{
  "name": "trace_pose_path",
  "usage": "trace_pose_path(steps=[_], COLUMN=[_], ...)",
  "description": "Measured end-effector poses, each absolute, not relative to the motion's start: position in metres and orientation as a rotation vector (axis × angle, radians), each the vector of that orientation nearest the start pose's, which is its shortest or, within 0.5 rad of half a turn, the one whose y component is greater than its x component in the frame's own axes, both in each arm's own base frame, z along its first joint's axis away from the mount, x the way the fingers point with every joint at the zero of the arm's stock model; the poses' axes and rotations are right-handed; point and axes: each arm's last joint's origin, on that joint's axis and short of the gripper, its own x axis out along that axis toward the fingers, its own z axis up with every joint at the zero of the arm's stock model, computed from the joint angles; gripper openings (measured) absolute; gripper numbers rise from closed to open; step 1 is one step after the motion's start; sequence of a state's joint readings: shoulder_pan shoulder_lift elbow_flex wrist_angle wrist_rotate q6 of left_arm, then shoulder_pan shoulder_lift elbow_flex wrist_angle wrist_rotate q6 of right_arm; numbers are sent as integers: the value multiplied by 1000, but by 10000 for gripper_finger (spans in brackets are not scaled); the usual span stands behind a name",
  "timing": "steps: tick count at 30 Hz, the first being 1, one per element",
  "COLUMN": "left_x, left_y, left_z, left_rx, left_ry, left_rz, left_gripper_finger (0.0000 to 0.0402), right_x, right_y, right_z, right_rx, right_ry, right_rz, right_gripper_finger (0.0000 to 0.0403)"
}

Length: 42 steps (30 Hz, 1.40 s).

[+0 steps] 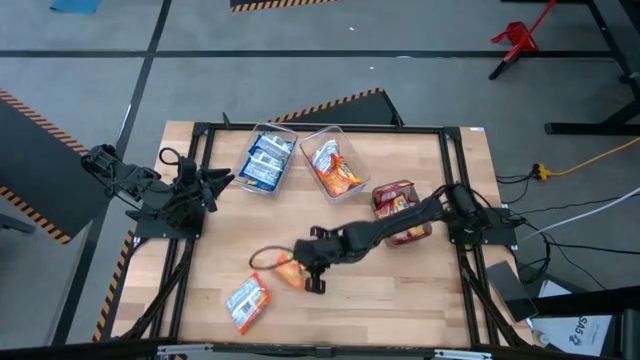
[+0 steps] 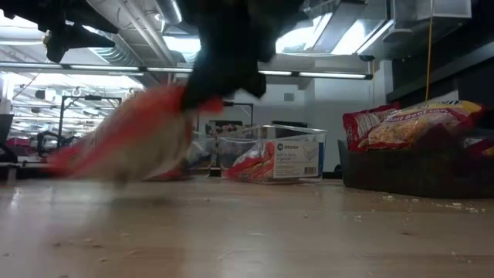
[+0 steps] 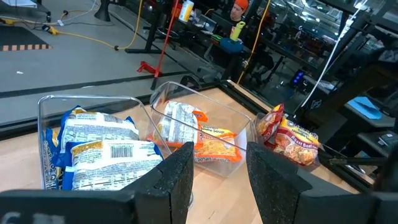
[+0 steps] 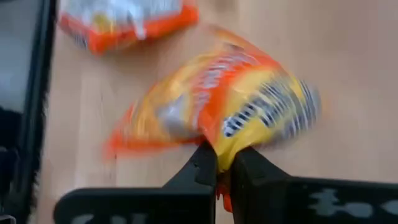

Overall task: Sort Maruchan noodles
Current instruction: Put the orange noodle pack into the right transparent bin

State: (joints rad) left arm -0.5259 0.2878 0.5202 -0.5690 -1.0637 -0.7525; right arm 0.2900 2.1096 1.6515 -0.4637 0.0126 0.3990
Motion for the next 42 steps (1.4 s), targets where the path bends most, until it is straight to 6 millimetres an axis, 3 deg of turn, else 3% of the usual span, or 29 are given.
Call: trace_pose_path(steps=[9,15,18,24,31,36,42], left_x=[72,72,72,71,70,69,68], left_y=[-13,-12,-12,-11,-10,-10,-9], left_z=[266,266,266,265,264,263,261], left_rx=[-485,-484,-481,-457,-442,-427,-400], left_ry=[27,26,20,12,11,22,31], left_rz=[588,590,602,646,666,673,695], left_gripper_finger=[141,141,141,141,141,141,141], right_x=[426,402,387,377,392,403,408], right_y=[73,28,3,-41,-79,-96,-107], right_z=[263,314,327,325,294,268,252], right_rx=[254,273,297,407,478,495,478], right_ry=[841,701,693,684,678,707,653], right_rz=[-128,-346,-497,-738,-890,-954,-1100], right_gripper_finger=[1,0,0,0,0,0,0])
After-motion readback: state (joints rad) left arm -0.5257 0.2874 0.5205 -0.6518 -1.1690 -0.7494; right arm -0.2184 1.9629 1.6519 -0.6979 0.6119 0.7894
